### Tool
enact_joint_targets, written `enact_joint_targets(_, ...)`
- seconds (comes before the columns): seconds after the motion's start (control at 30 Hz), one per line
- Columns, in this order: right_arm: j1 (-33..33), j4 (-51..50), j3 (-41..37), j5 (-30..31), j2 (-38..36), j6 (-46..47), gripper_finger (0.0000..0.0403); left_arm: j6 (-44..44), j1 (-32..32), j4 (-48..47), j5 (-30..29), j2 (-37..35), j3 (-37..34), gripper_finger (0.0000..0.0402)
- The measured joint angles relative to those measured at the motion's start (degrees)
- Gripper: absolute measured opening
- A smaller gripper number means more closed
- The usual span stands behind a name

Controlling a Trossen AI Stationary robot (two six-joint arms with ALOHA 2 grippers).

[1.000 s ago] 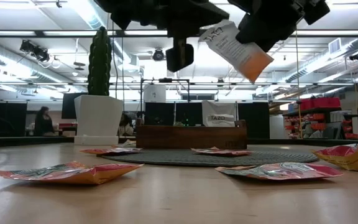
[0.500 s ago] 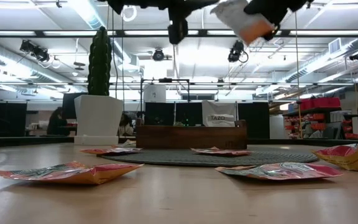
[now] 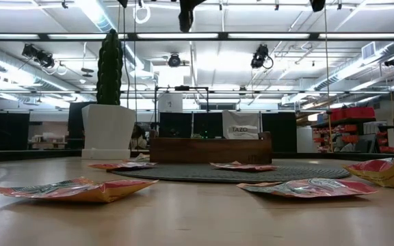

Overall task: Pick & Place Tea
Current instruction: Put the white tea bag into the right section of the wooden organizer

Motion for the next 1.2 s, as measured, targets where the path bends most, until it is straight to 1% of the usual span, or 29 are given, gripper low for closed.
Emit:
enact_joint_targets(0.13,-1.2,5.2,0.0,1.1,1.0,-0.4,0.0000,3.4,0.2,1.9,-2.5,0.5,0.0,0.0112)
enact_joint_targets(0.33,-2.9,9.6,0.0,1.1,3.7,-0.2,0.0000,10.1,0.2,2.7,-2.8,0.6,-0.1,0.0112)
enact_joint_targets(0.43,-3.1,13.7,0.0,-0.1,5.3,-0.1,0.0000,11.6,0.4,3.2,-2.9,0.6,-0.1,0.0112)
enact_joint_targets(0.6,-3.1,19.0,0.0,-1.8,7.8,-0.2,0.0000,11.6,1.3,3.6,-3.2,0.6,-0.1,0.0112)
enact_joint_targets(0.73,-3.1,19.6,0.0,-0.5,9.1,0.0,0.0000,8.4,2.5,4.8,-3.3,0.6,-0.1,0.0112)
enact_joint_targets(0.8,-3.2,19.6,0.0,1.0,9.6,-0.1,0.0000,7.3,2.9,4.8,-3.1,0.6,-0.1,0.0112)
enact_joint_targets(0.93,-4.2,19.6,0.0,1.5,9.7,-0.4,0.0000,7.7,3.1,4.6,-0.7,0.6,-0.1,0.0112)
enact_joint_targets(1.1,-4.6,19.7,0.0,1.2,8.0,-3.3,0.0000,7.9,3.7,4.6,2.1,0.6,-0.1,0.0112)
enact_joint_targets(1.2,-5.2,19.5,0.0,0.4,7.4,-3.6,0.0000,7.1,3.8,4.6,2.7,0.6,-0.1,0.0112)
